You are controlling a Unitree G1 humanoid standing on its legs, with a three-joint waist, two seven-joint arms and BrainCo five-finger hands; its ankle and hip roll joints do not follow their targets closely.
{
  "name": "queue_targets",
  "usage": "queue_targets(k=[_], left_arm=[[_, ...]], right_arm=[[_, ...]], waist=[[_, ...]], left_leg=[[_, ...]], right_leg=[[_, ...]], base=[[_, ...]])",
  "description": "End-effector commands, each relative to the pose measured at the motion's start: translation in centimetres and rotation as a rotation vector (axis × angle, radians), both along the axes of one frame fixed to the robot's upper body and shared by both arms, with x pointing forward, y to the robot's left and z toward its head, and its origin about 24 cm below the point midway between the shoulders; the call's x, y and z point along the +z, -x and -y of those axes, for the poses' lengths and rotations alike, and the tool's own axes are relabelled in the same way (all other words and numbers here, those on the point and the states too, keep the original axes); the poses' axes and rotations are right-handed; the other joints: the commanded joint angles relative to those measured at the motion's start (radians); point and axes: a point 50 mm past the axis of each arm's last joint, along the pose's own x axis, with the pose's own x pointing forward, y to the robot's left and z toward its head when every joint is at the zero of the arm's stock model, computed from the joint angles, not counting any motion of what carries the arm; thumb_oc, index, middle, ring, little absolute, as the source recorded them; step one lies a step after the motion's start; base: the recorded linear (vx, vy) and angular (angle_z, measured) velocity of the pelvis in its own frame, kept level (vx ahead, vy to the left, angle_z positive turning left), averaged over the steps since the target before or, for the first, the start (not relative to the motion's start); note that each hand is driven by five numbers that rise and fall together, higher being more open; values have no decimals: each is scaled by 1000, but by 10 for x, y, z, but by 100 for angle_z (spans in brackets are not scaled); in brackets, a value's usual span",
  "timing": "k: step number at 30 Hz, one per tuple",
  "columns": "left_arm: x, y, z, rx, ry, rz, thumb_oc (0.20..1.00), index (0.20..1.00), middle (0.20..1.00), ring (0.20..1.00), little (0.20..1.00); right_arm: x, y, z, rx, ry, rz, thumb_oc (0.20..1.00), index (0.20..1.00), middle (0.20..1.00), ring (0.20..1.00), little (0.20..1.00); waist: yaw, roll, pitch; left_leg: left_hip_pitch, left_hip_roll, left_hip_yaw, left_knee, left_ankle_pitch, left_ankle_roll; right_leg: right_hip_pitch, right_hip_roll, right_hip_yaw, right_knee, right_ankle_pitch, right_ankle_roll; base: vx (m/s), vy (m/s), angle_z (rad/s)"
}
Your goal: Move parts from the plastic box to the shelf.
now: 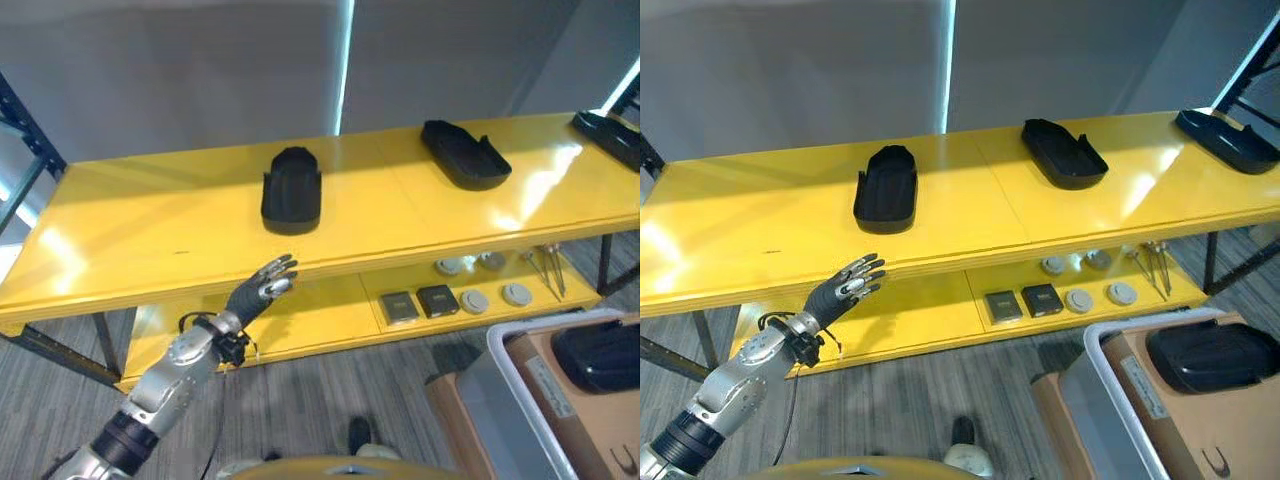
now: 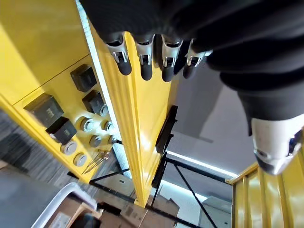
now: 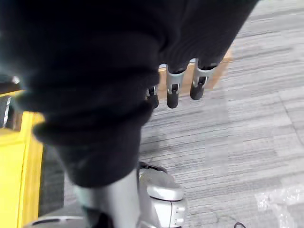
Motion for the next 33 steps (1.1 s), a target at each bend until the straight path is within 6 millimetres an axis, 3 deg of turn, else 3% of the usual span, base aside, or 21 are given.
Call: queue_targets(k=[1,3,5,7,10,12,14,15,17,18,19,20,22,25,26,28,33], left_arm=[[22,-8,2,17,140,81,1000,1000,1000,1000,1000],[20,-10,-1,64,154,81,1000,1000,1000,1000,1000],[20,-14,1,100,167,90,1000,1000,1000,1000,1000],[19,-17,5,99,168,95,1000,1000,1000,1000,1000],[11,-21,21,83,201,53,1000,1000,1000,1000,1000],[8,-22,25,82,205,43,1000,1000,1000,1000,1000],[5,-23,28,79,187,61,1000,1000,1000,1000,1000],[5,-23,28,79,181,66,1000,1000,1000,1000,1000],[4,-24,23,138,175,66,1000,1000,1000,1000,1000],[2,-23,20,151,168,63,1000,1000,1000,1000,1000],[2,-23,20,151,168,63,1000,1000,1000,1000,1000],[-3,-23,9,184,144,61,1000,1000,1000,1000,1000],[-10,-19,-3,211,127,43,1000,1000,1000,1000,1000],[-15,-18,-14,247,107,21,1000,1000,1000,1000,1000],[-14,-20,-18,263,107,17,1000,1000,1000,1000,1000],[-11,-21,-25,263,106,17,1000,1000,1000,1000,1000],[-15,-17,-30,258,83,1,1000,1000,1000,1000,1000]], right_arm=[[1,-10,-3,12,19,34,1000,1000,1000,1000,1000],[1,-10,1,62,22,31,1000,1000,1000,1000,1000],[4,-19,6,120,37,36,1000,1000,1000,1000,1000],[5,-22,8,165,39,38,1000,1000,1000,1000,1000],[2,-20,1,137,18,44,1000,1000,1000,1000,1000],[1,-20,0,156,24,36,1000,1000,1000,1000,1000],[1,-18,2,171,39,15,1000,1000,1000,1000,1000],[2,-17,5,167,43,10,1000,1000,1000,1000,1000],[6,-23,17,196,75,-3,1000,1000,1000,1000,1000],[7,-25,21,189,86,-4,1000,1000,1000,1000,1000],[7,-25,21,189,86,-4,1000,1000,1000,1000,1000],[11,-32,30,194,95,-2,1000,1000,1000,1000,1000],[14,-36,38,203,99,-11,1000,1000,1000,1000,1000],[16,-40,46,235,117,-32,1000,1000,1000,1000,1000],[16,-42,46,241,118,-33,1000,1000,1000,1000,1000],[16,-43,43,244,115,-31,1000,1000,1000,1000,1000],[12,-31,39,255,85,-35,1000,1000,1000,1000,1000]], waist=[[25,22,-3],[37,27,-7],[47,33,-6],[42,25,-1],[8,-4,-5],[-5,-13,-18],[-16,-20,-33],[-15,-21,-36],[16,-22,-29],[31,-21,-21],[31,-21,-21],[68,-31,-4],[106,-24,5],[153,12,17],[162,21,28],[168,22,26],[150,36,1]], left_leg=[[-37,36,-39,68,-104,-6],[-38,44,26,66,-103,1],[-48,61,104,85,-117,26],[-62,76,137,121,-128,29],[-73,117,170,166,-131,17],[-64,129,189,162,-128,7],[-63,163,188,180,-92,-30],[-69,179,176,193,-73,-46],[-135,221,11,322,-2,-99],[-167,224,-59,377,9,-108],[-167,224,-59,377,9,-108],[-227,185,-190,435,35,-87],[-240,142,-282,361,31,-75],[-282,100,-383,166,109,-100],[-307,91,-416,171,132,-107],[-281,70,-427,142,67,-90],[-221,48,-413,80,38,-74]], right_leg=[[24,-83,-211,123,67,93],[8,-108,-307,183,61,86],[-21,-144,-402,276,34,58],[-24,-134,-419,263,14,40],[-7,-58,-379,160,-4,13],[7,-38,-373,113,6,11],[23,1,-358,55,14,0],[30,13,-350,41,10,-6],[51,58,-268,4,-9,-39],[54,70,-235,2,-17,-50],[54,70,-235,2,-17,-50],[48,77,-169,-6,-10,-68],[46,90,-103,-6,-16,-64],[64,103,-37,-6,-31,-47],[80,103,-19,-6,-38,-47],[87,86,-25,-6,-40,-43],[78,79,-34,-1,-46,-36]], base=[[-106,4,-96],[-150,24,-143],[-198,-57,-249],[-101,-197,-203],[-7,-342,-122],[28,-188,-57],[63,-207,-60],[102,-246,-47],[102,-194,-79],[60,-116,-140],[-15,-94,-174],[-12,-35,-170],[62,26,-134],[158,169,-145],[140,179,-86],[47,147,-74],[40,163,-91]])
